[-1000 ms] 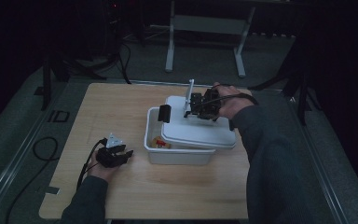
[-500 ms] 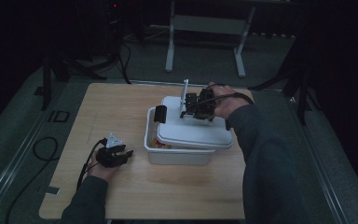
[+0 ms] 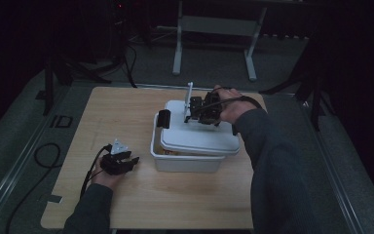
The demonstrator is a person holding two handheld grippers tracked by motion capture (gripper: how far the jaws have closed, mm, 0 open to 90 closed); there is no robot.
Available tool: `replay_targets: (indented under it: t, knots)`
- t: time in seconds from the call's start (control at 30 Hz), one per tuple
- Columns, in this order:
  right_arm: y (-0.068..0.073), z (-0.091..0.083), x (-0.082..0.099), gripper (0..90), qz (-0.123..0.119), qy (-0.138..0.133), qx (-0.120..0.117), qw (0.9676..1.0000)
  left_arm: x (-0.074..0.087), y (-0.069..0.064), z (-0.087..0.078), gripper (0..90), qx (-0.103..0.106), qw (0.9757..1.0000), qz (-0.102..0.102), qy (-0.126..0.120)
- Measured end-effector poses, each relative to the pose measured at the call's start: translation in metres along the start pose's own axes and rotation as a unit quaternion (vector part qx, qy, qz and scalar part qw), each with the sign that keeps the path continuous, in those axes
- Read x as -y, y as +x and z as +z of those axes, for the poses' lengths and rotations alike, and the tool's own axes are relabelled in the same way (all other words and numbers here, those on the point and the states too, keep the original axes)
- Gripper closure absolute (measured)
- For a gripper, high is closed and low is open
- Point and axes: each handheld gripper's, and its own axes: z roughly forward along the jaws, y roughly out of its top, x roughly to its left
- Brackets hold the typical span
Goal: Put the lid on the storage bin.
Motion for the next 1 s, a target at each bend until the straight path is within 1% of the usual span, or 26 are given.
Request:
replay_targets:
  t: [0.3,0.33,0.5,0.6,0.7,0.93,1.0]
  knots:
    - [0.002,0.004,-0.007,84.7,-0.006,-0.001,-0.001,1.0000,0.000,0.000,0.000,55.7,-0.001,1.0000,0.003,0.001]
    - [0.002,0.004,-0.007,84.6,-0.004,0.000,-0.002,1.0000,0.000,0.000,0.000,55.7,-0.001,1.0000,0.003,0.001]
    - [0.002,0.006,-0.010,84.7,-0.008,-0.007,-0.001,0.9999,0.000,0.000,0.000,55.7,-0.001,1.0000,0.003,0.001]
    - [0.002,0.006,-0.011,84.7,-0.006,-0.006,-0.003,1.0000,0.000,-0.001,0.000,55.7,-0.002,1.0000,0.003,0.001]
    - [0.004,0.009,-0.015,84.7,-0.008,-0.006,-0.006,0.9999,0.000,-0.001,0.000,55.6,-0.002,1.0000,0.003,0.001]
    - [0.004,0.012,-0.019,84.7,-0.014,-0.006,-0.006,0.9999,0.000,-0.001,0.000,55.6,-0.002,1.0000,0.004,0.001]
    - [0.005,0.012,-0.020,84.6,-0.012,-0.004,-0.007,0.9999,0.000,-0.001,0.000,55.6,-0.002,1.0000,0.004,0.001]
